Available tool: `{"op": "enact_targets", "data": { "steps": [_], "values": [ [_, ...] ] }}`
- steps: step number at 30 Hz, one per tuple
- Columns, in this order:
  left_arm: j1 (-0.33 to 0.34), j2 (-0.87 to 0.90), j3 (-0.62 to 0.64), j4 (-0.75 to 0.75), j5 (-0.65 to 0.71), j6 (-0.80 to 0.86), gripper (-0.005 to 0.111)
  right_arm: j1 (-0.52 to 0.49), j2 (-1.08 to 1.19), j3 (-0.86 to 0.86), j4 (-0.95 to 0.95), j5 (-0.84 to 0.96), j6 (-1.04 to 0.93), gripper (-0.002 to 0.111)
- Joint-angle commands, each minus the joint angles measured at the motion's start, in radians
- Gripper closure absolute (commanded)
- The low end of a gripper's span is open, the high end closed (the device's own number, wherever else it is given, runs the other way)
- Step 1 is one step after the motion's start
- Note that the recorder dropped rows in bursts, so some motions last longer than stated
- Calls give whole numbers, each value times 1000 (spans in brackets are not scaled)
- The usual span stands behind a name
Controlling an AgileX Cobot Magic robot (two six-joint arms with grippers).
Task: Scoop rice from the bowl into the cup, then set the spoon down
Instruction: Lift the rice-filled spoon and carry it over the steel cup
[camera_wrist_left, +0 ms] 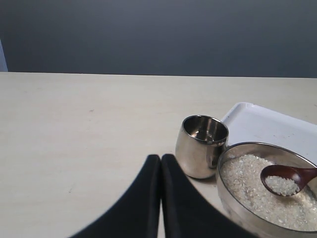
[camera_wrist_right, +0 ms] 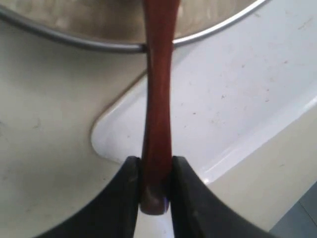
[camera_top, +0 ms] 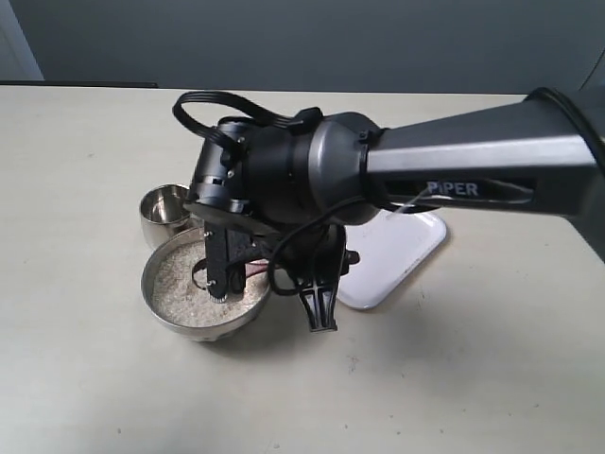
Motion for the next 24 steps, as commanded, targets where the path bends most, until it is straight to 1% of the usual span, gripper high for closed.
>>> {"op": "enact_targets", "data": {
  "steps": [1, 8, 17, 24],
  "values": [
    [-7, -5, -4, 1, -16, -7, 106, -9, -21, -7, 12, 2, -36, 109],
    [-7, -5, -4, 1, -16, -7, 106, -38, -39, -17, 59, -19, -82, 109],
    [-7, -5, -4, 1, -16, -7, 106, -88, -39, -117, 122, -29, -121, 109],
    [-7, -5, -4, 1, -16, -7, 106, -118, -28, -175, 169, -79, -185, 109]
  ]
}}
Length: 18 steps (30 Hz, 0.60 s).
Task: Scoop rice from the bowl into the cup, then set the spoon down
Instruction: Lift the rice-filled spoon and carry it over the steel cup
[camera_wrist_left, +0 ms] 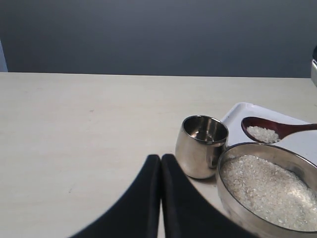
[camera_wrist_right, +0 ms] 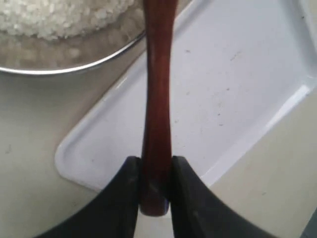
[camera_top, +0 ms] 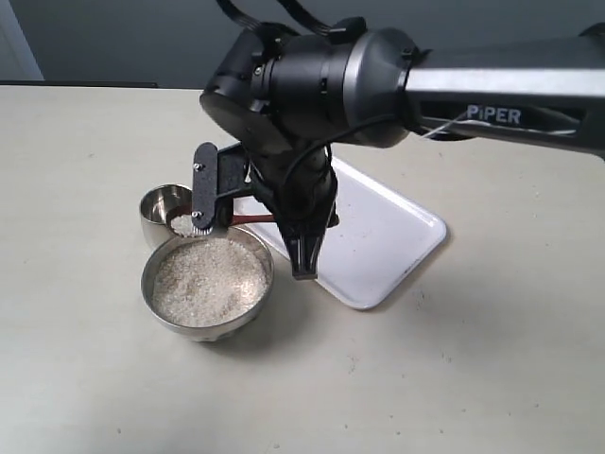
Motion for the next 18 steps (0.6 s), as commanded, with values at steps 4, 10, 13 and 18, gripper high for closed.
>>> {"op": "enact_targets", "data": {
  "steps": [4, 10, 13, 18],
  "values": [
    [-7, -5, -4, 1, -16, -7, 106, -33, 23, -50, 41, -42, -54, 109],
    [-7, -5, -4, 1, -16, -7, 106, -52, 81, -103, 57, -52, -69, 109],
    [-7, -5, -4, 1, -16, -7, 106, -64, 102, -137, 75, -59, -72, 109],
    [-7, -5, -4, 1, -16, -7, 106, -88, 147, -197, 123, -66, -101, 109]
  ]
}}
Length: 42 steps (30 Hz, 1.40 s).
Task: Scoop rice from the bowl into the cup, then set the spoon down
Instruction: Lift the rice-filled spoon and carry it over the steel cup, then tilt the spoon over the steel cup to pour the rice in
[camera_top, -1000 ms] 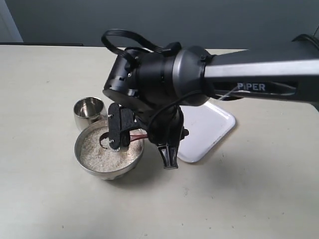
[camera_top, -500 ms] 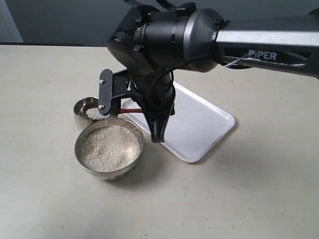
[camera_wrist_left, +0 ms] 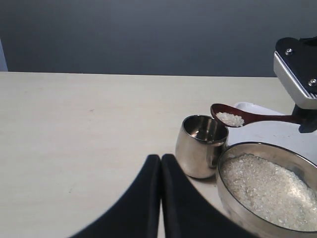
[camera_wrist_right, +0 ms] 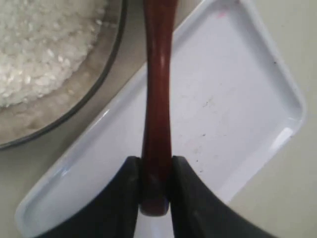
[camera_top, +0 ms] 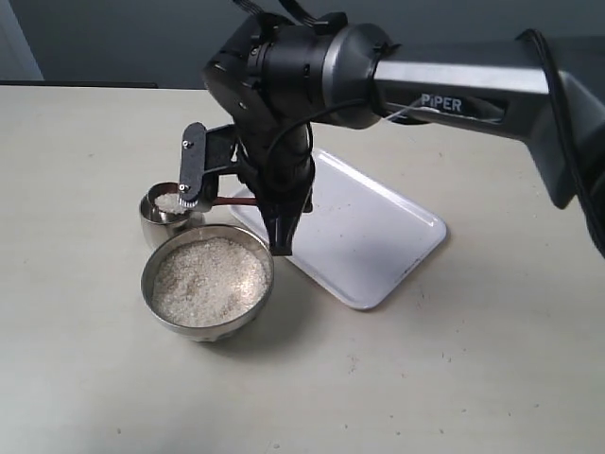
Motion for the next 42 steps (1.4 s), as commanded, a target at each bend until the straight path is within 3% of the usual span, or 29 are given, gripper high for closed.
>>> {"op": "enact_targets", "data": {
  "steps": [1, 21, 42],
  "values": [
    [-7, -5, -4, 1, -16, -7, 106, -26, 37, -61, 39, -6, -26, 109],
    [-7, -5, -4, 1, -16, -7, 106, -35, 121, -127, -42, -84, -14, 109],
    [-7, -5, -4, 1, -16, -7, 106, 27, 121, -121, -228, -104, 188, 109]
  ]
}}
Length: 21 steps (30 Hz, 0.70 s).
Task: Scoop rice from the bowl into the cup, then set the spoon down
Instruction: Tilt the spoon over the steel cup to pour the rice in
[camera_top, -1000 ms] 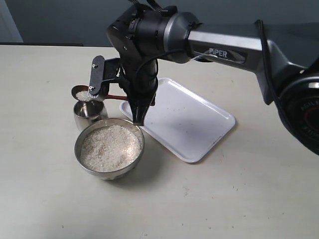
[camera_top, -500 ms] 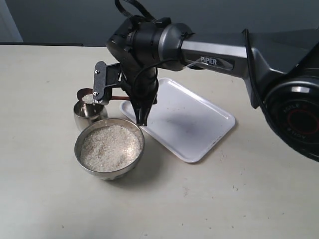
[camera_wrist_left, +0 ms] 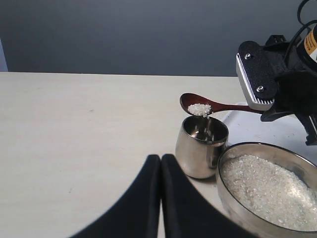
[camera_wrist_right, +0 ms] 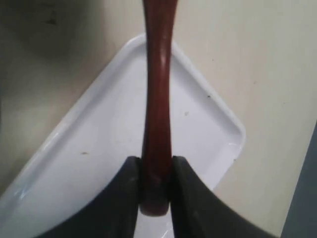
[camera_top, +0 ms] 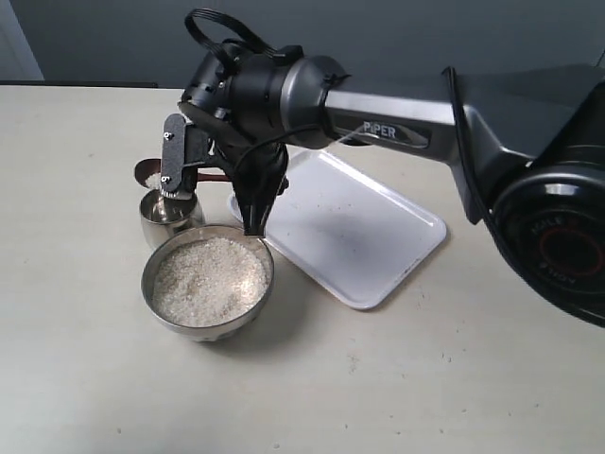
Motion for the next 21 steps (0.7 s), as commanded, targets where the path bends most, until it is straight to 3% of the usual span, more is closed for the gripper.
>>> {"op": "enact_targets", "data": {
  "steps": [1, 21],
  "values": [
    [-7, -5, -4, 1, -16, -7, 106, 8, -5, -1, -56, -2, 54, 109],
    [-7, -5, -4, 1, -16, -7, 106, 77, -5, 91, -249, -17, 248, 109]
  ]
}}
